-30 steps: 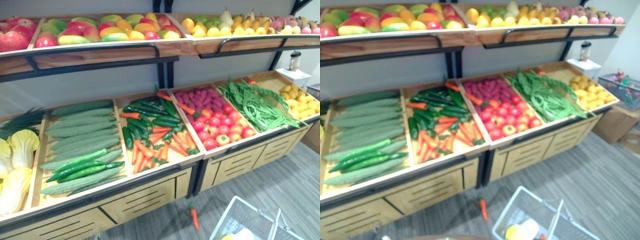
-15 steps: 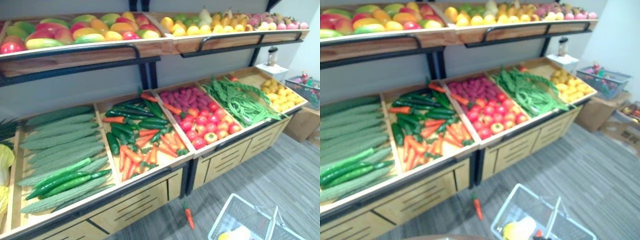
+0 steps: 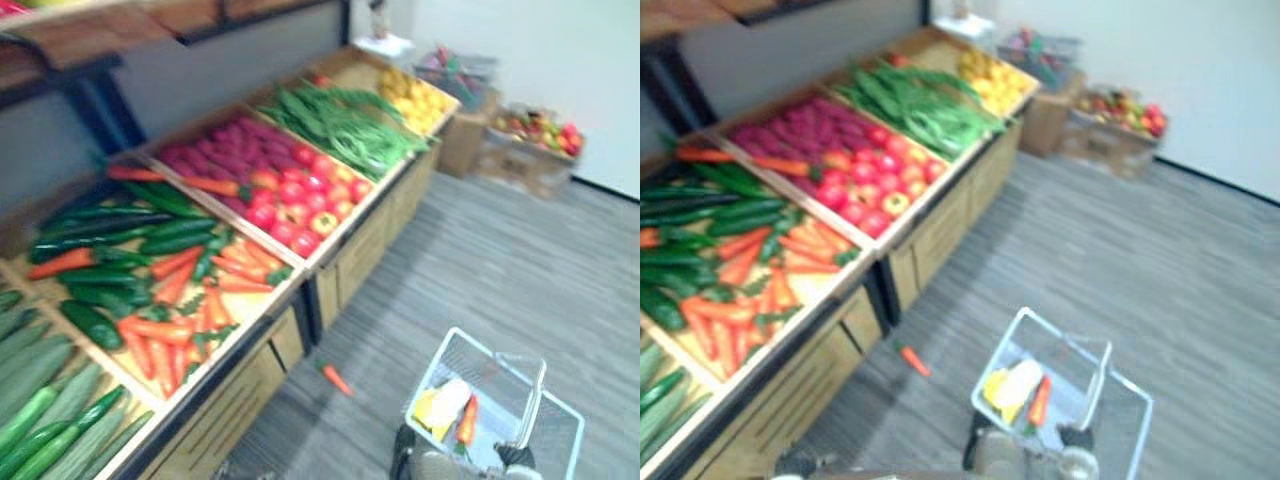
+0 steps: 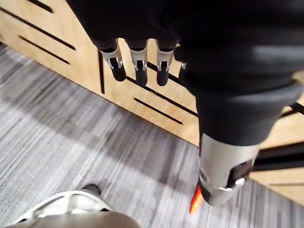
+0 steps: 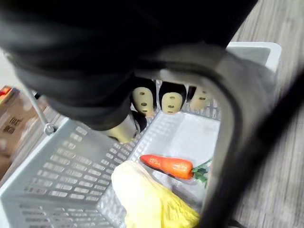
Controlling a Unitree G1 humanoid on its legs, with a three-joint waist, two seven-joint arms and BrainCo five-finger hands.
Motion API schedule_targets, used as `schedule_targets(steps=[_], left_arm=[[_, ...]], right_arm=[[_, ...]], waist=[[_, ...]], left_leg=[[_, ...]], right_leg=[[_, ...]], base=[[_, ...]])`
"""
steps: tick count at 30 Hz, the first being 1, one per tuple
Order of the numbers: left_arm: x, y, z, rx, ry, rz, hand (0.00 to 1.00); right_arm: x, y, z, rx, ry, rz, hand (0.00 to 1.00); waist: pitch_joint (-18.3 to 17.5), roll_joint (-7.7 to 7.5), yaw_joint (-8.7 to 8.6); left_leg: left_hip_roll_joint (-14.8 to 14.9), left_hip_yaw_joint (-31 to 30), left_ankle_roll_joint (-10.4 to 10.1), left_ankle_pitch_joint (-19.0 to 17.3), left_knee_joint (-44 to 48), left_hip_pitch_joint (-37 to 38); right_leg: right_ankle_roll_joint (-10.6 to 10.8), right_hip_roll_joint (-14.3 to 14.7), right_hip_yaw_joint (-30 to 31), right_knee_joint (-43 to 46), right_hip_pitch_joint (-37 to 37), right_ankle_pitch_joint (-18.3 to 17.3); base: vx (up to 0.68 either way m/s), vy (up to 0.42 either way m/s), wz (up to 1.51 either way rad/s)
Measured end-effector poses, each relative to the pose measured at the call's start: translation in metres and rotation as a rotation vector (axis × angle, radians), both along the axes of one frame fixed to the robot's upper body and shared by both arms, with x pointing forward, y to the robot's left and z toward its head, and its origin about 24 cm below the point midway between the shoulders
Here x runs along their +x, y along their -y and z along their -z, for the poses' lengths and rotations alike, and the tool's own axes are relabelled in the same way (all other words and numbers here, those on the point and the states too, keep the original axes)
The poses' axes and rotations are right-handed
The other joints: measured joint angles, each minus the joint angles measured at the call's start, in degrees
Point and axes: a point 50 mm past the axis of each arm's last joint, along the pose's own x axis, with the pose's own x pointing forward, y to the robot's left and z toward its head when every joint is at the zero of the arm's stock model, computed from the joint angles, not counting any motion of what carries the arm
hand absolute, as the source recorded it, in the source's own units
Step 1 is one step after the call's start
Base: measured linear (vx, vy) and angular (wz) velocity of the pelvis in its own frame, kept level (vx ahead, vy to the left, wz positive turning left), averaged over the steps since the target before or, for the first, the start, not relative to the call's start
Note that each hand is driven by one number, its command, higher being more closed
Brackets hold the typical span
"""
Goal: Pick vegetable in the basket
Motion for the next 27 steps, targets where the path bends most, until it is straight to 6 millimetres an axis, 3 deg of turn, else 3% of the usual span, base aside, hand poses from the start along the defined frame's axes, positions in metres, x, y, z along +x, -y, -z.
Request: schedule_targets(steps=[1, 3, 4, 6, 8, 11, 14, 17, 18, 20, 21, 22, 25, 27], left_arm=[[-0.003, 0.000, 0.001, -0.002, -0.008, -0.002, 0.00], [-0.005, -0.003, 0.000, 0.001, -0.013, -0.015, 0.00], [-0.006, -0.006, 0.000, 0.001, -0.013, -0.028, 0.00], [-0.005, -0.003, 0.001, -0.012, -0.012, -0.029, 0.00], [0.000, 0.002, 0.001, -0.026, -0.001, -0.021, 0.00], [0.001, 0.002, 0.001, -0.027, 0.003, -0.020, 0.00], [0.001, 0.003, 0.001, -0.031, 0.004, -0.035, 0.00], [0.002, 0.003, 0.001, -0.032, 0.008, -0.040, 0.00], [0.000, 0.003, 0.001, -0.031, 0.004, -0.041, 0.00], [-0.001, 0.008, 0.003, -0.044, 0.002, -0.043, 0.00], [-0.002, 0.011, 0.003, -0.054, 0.000, -0.047, 0.00], [-0.003, 0.012, 0.004, -0.056, -0.001, -0.049, 0.00], [-0.004, 0.012, 0.004, -0.058, -0.002, -0.048, 0.00], [-0.005, 0.017, 0.005, -0.069, -0.008, -0.048, 0.00]], right_arm=[[-0.003, -0.003, 0.001, 0.004, -0.008, -0.010, 1.00], [-0.004, -0.009, 0.004, 0.024, -0.014, -0.006, 1.00], [-0.008, -0.014, 0.007, 0.042, -0.032, 0.003, 1.00], [-0.013, -0.013, 0.008, 0.048, -0.046, 0.025, 1.00], [-0.020, -0.012, 0.010, 0.051, -0.067, 0.035, 1.00], [-0.032, -0.011, 0.013, 0.057, -0.109, 0.064, 1.00], [-0.034, -0.012, 0.014, 0.059, -0.112, 0.065, 1.00], [-0.035, -0.013, 0.014, 0.056, -0.115, 0.044, 1.00], [-0.032, -0.010, 0.012, 0.043, -0.104, 0.022, 1.00], [-0.028, -0.001, 0.009, 0.011, -0.104, -0.021, 1.00], [-0.023, 0.002, 0.007, 0.000, -0.099, -0.037, 1.00], [-0.021, 0.003, 0.007, -0.003, -0.097, -0.052, 1.00], [-0.021, 0.001, 0.007, 0.000, -0.090, -0.069, 1.00], [-0.021, 0.003, 0.006, -0.006, -0.086, -0.068, 1.00]], waist=[[0.26, -0.39, 0.00], [0.75, -1.35, 0.01], [1.08, -1.76, 0.04], [0.82, -0.72, -0.08], [1.03, 0.39, -0.23], [0.90, 0.46, -0.20], [0.89, 0.38, -0.27], [1.00, 0.18, 0.11], [1.22, 0.73, 0.20], [1.32, 1.98, 0.27], [1.31, 2.49, 0.32], [1.27, 2.55, 0.35], [1.19, 2.98, 0.33], [0.75, 4.33, 0.31]], left_leg=[[0.32, 2.53, -0.26, 0.54, -0.41, 0.83], [0.42, 5.54, -0.83, 0.87, -0.20, 1.90], [0.12, 7.00, -1.44, 1.37, -0.67, 2.85], [0.29, 7.51, -2.05, 2.33, -1.88, 2.65], [1.04, 8.05, -1.97, 3.83, -2.27, 2.07], [1.44, 8.20, -2.51, 5.39, -2.13, 2.28], [2.21, 8.28, -2.74, 5.46, 0.28, 2.74], [7.51, 8.03, -2.87, 4.63, 14.59, 0.79], [10.03, 5.92, -2.66, 4.31, 21.30, -1.10], [8.49, -6.66, -2.64, 1.51, 23.74, -4.58], [5.08, -15.01, -3.05, 0.27, 21.38, -6.16], [3.13, -19.16, -2.98, -0.14, 18.50, -6.72], [1.29, -26.87, -2.84, 0.28, 7.97, -8.57], [1.13, -30.26, -3.11, 0.77, 3.00, -10.13]], right_leg=[[1.00, -1.20, -1.78, 2.18, 1.88, -2.37], [2.68, -1.91, -2.06, 1.24, 3.48, -3.70], [2.60, 0.89, -1.84, -2.98, 4.53, -3.91], [3.11, 5.40, 0.20, -12.27, 6.60, -3.78], [3.74, 9.47, 2.10, -21.93, 8.44, -0.05], [4.00, 12.33, 4.19, -31.10, 11.37, 4.24], [3.79, 12.98, 5.36, -33.64, 12.94, 5.59], [3.28, 12.82, 7.76, -33.10, 14.21, 5.20], [2.73, 13.12, 9.33, -32.37, 14.58, 4.80], [2.46, 13.26, 11.79, -31.44, 14.54, 4.58], [2.45, 12.84, 13.61, -31.43, 14.52, 4.55], [2.62, 12.56, 14.98, -31.50, 14.51, 4.66], [3.55, 12.46, 16.51, -32.27, 14.11, 5.28], [4.74, 13.19, 17.08, -33.08, 13.44, 6.11]], base=[[-0.04, -0.040, -1.08], [0.00, -0.105, -1.07], [-0.01, -0.141, -1.17], [-0.04, -0.200, -1.01], [-0.07, -0.147, -0.74], [-0.07, -0.089, -0.36], [-0.06, -0.010, -0.24], [-0.05, 0.051, -0.39], [-0.01, 0.043, -0.63], [-0.01, 0.065, -0.71], [-0.02, 0.075, -0.75], [-0.04, 0.085, -0.78], [-0.05, 0.120, -0.52], [-0.02, 0.187, -0.40]])
